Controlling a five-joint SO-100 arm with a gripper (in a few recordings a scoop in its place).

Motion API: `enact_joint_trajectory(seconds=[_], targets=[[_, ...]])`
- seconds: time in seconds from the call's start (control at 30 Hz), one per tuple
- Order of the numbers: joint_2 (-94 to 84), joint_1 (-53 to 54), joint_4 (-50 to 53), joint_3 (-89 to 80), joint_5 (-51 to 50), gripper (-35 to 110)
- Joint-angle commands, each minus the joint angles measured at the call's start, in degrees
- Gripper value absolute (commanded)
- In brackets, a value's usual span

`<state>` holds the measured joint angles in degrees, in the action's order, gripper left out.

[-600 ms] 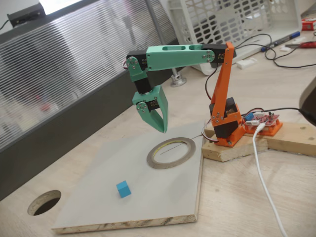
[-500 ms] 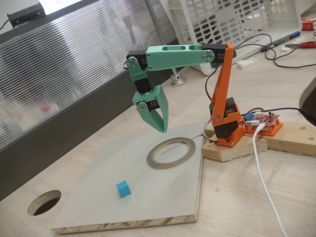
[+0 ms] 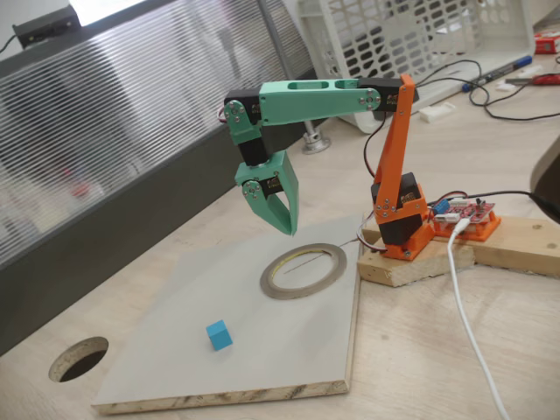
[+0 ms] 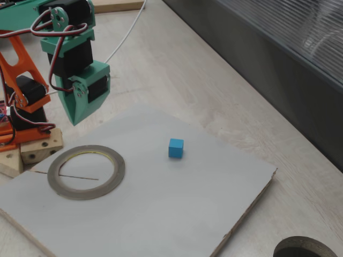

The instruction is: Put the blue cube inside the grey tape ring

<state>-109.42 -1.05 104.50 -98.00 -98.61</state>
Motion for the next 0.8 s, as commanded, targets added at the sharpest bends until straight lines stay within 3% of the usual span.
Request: enact_joint_trajectory(seconds=[0.0, 0.17, 0.4, 0.77], targets=[[-1.23, -0.18, 0.62, -0.35, -0.88, -1], [-1.93, -3.25, 0.09, -0.35, -0.62, -1], [-1.58, -20.57, 0.62, -0.44, -0.88, -1], [0.35, -21.53, -0.09, 0.62, -0.53, -1]])
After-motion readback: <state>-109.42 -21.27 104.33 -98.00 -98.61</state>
